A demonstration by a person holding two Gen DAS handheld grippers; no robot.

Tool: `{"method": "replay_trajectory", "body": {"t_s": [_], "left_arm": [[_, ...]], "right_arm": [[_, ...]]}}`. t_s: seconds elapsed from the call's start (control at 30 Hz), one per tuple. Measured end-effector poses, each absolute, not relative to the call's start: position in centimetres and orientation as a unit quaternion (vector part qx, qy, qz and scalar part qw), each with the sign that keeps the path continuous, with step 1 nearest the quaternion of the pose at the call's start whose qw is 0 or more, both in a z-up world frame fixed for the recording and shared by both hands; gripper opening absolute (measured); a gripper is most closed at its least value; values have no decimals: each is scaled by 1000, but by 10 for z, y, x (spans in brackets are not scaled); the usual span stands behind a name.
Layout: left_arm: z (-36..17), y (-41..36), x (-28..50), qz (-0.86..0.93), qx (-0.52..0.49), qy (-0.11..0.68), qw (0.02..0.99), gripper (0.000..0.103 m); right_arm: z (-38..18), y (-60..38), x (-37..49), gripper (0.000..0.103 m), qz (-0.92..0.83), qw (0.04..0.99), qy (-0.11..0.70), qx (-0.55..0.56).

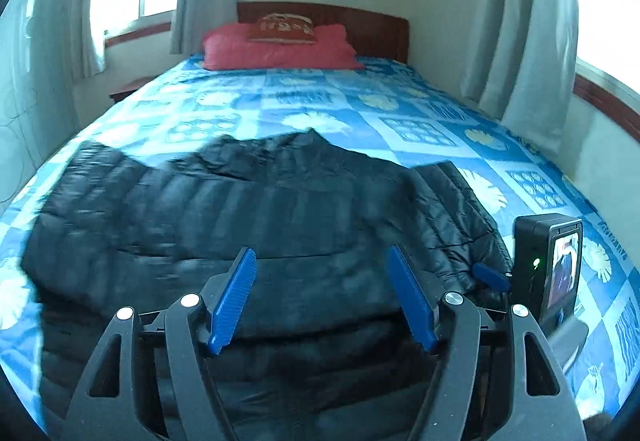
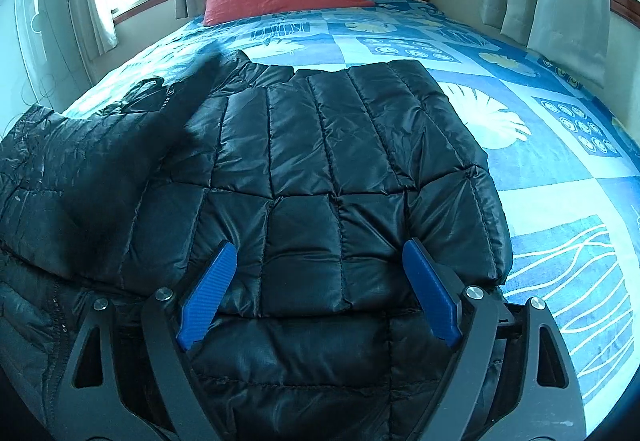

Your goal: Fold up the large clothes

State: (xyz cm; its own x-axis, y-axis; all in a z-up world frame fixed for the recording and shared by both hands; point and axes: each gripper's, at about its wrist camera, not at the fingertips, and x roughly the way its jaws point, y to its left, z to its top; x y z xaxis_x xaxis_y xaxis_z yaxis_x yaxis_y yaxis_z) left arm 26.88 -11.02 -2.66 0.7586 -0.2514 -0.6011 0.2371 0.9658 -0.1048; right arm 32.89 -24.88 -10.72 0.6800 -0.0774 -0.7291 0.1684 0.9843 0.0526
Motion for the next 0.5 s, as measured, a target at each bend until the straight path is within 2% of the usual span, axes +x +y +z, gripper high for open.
{"method": "replay_trajectory", "body": {"t_s": [0.33,0.47,0.5], "left_arm": [[-32,40,250,-1,-13,299,954,69],[-42,89,255,43,-49,317,946,69],[-45,98,256,49,-56,319,945,69]], "right_arm": [[-50,-221,313,85,-42,929,362,60],[-74,-202,354,84,-28,906,420,52],[-83,-200,362,76,-24,898,435,61]]}}
